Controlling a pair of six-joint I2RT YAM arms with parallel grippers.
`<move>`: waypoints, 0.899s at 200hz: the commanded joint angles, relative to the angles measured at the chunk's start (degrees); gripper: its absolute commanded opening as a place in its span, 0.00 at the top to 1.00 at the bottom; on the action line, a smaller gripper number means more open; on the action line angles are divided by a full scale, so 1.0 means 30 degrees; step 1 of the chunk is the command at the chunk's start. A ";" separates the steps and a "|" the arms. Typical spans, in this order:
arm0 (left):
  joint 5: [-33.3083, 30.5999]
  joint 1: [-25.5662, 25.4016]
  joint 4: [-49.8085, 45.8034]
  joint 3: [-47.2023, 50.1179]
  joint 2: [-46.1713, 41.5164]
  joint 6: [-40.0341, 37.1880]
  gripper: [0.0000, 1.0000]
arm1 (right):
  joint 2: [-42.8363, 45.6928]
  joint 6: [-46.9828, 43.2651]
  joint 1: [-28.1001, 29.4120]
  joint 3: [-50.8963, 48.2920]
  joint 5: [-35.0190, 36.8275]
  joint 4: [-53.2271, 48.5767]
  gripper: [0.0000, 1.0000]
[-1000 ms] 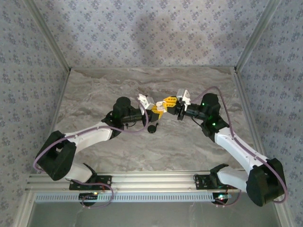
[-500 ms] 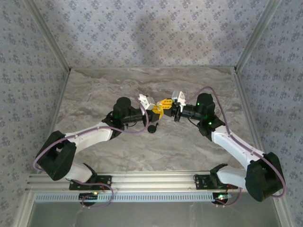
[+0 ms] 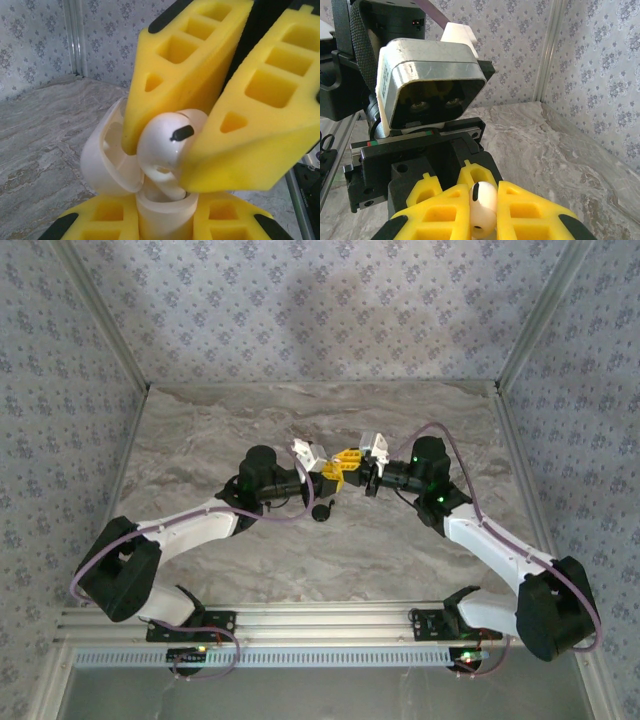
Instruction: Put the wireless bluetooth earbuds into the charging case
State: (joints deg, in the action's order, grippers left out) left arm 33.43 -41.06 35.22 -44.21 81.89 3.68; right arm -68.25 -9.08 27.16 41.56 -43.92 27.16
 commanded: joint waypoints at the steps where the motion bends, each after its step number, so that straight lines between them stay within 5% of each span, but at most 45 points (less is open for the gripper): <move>1: 0.0001 -0.0165 0.1209 -0.0616 -0.0503 -0.0024 0.88 | 0.0594 -0.0622 0.0073 -0.0185 0.0090 -0.1088 0.85; 180: 0.0161 -0.0168 0.1335 -0.0661 -0.0491 0.0113 0.88 | 0.1417 -0.1196 -0.0237 0.0123 -0.0441 -0.2791 0.82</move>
State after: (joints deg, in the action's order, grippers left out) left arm 33.87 -41.91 34.79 -44.21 81.76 3.66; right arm -63.48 -13.37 26.02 41.01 -42.87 18.90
